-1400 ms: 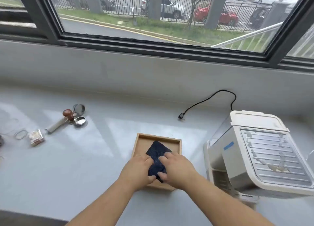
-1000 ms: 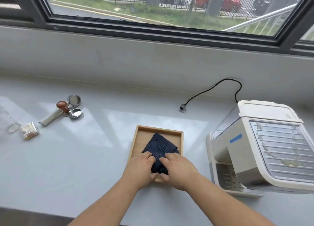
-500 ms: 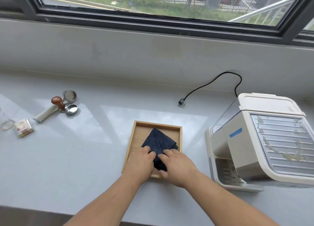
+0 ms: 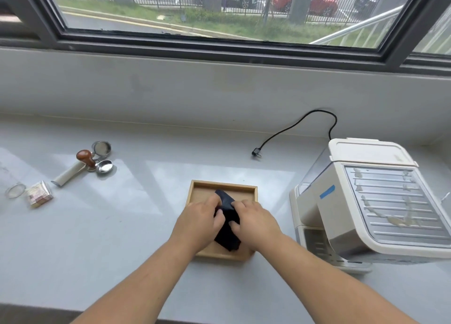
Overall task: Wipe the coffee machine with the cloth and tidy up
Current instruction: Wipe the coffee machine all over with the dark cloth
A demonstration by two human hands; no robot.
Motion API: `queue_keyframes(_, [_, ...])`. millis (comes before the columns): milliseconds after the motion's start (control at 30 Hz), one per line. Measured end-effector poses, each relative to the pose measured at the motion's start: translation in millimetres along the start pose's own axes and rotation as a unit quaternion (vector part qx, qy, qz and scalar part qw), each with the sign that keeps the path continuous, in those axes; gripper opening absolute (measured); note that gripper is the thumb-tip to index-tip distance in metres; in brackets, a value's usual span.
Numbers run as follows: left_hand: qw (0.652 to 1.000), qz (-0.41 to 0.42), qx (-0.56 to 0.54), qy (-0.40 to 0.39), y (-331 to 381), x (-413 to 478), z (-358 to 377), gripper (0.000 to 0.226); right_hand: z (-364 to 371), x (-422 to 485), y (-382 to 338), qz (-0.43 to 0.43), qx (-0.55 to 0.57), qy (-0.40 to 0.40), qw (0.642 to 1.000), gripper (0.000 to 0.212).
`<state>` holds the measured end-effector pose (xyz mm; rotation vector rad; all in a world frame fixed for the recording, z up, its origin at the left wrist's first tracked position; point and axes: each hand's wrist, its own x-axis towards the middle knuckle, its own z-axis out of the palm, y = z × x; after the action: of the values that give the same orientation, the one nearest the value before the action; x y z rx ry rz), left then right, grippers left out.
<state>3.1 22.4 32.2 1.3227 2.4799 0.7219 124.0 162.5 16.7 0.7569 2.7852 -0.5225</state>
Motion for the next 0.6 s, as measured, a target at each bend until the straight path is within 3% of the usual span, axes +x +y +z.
queue_keyframes(133, [0.999,0.021,-0.028,0.024,18,8,-29,0.004,-22,1,-7,0.006,0.028,0.045,0.999,0.023])
queue_keyframes(400, [0.995,0.038,-0.05,0.076,51,19,-88,0.006,-63,-3,-16,0.032,0.106,0.051,0.993,0.015])
queue_keyframes(600, [0.99,0.032,-0.002,0.139,63,31,-132,0.01,-119,-13,-18,0.078,0.19,0.131,0.97,0.011])
